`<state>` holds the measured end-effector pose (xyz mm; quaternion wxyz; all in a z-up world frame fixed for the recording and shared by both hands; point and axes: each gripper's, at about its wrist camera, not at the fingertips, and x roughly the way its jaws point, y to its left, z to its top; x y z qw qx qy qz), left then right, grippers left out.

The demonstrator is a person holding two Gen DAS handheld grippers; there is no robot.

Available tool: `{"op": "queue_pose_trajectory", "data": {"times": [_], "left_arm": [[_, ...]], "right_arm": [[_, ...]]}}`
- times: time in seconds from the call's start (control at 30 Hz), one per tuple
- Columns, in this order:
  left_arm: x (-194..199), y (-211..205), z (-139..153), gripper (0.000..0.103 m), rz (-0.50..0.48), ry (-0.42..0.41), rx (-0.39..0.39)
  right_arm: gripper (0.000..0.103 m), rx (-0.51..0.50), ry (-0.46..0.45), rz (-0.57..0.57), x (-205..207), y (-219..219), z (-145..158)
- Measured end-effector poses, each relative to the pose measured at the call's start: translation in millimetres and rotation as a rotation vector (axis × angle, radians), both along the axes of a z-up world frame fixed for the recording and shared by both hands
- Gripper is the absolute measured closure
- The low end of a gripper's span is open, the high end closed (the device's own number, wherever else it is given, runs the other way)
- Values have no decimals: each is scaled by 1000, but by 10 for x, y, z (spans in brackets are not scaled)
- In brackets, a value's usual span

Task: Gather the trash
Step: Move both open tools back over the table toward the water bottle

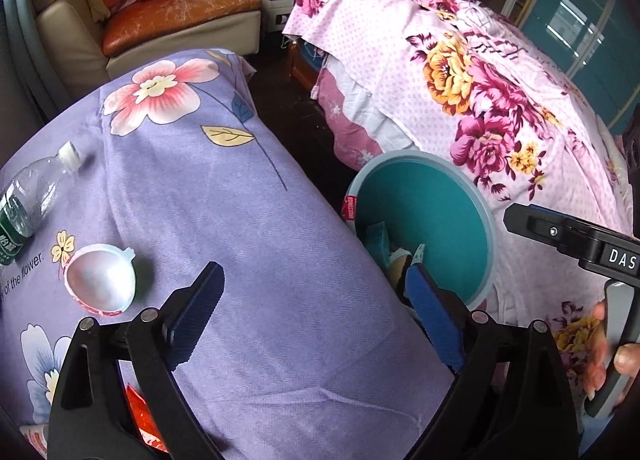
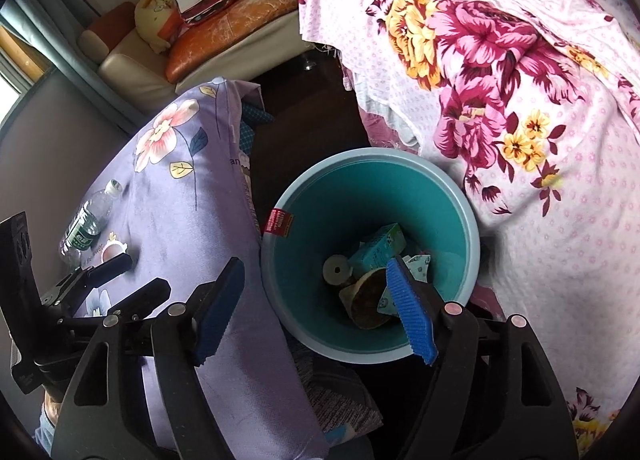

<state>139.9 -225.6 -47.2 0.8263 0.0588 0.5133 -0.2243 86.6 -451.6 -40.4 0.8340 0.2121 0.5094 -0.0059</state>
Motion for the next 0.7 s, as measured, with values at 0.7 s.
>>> {"op": "queue_pose_trajectory", "data": {"times": [0.7], "left_arm": [[-162,1210,224,9,159,-19,-61]], "right_arm": [[32,-61,-22,176,133,1106,391]]}}
